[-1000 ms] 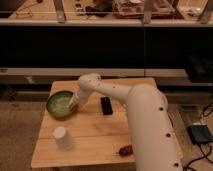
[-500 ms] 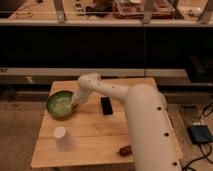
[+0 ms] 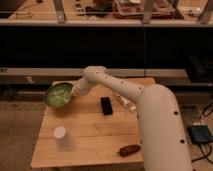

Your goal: Pick up the ceramic bowl

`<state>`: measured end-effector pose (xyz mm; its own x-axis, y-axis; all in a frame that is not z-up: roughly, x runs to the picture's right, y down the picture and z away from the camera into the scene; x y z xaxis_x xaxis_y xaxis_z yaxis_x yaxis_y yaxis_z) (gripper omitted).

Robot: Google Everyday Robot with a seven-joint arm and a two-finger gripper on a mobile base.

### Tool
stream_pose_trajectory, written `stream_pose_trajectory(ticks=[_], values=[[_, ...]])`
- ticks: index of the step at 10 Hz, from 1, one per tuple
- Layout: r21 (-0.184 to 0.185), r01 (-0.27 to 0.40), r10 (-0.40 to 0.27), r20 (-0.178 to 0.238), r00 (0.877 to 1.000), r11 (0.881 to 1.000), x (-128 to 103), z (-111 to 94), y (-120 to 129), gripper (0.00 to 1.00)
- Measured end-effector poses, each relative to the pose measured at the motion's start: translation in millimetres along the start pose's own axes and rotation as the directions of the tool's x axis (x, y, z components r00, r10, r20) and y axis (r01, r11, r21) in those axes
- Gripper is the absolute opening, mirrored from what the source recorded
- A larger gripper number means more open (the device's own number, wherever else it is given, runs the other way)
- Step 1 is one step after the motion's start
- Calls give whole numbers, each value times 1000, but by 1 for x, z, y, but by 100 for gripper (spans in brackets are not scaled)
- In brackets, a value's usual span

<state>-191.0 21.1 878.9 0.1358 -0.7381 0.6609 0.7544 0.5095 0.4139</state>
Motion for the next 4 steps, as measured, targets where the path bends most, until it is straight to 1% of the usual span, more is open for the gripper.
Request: stream_pose_trajectory(ticks=[1,2,3,4], values=[[73,-7,8,-20,1000,997,5,-32,-14,1],[111,-7,10,-27,1000,994,6,-49,-20,1],[155,4,3,-40,999,988,5,-71,-27,1],[192,27,-17,-56,998,981,3,-92,-33,1]])
